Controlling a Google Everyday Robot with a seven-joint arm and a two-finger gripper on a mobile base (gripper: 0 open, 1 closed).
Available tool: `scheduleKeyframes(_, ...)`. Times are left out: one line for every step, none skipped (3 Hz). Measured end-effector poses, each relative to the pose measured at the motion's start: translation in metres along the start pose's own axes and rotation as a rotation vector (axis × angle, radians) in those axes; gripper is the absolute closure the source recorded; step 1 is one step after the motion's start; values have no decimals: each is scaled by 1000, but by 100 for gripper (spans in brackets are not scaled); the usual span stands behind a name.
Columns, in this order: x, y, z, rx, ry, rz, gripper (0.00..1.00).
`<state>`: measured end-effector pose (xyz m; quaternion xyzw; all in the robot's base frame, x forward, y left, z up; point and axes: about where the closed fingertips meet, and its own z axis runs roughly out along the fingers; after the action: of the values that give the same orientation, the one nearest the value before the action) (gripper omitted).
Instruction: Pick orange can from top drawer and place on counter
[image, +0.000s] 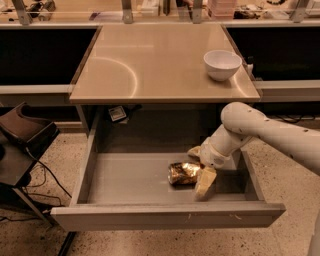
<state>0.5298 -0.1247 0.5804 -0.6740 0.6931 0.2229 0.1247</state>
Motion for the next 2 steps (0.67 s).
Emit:
scheduleKeyframes(0,0,0,0,0,0,31)
scheduleKeyframes(0,0,0,0,0,0,54)
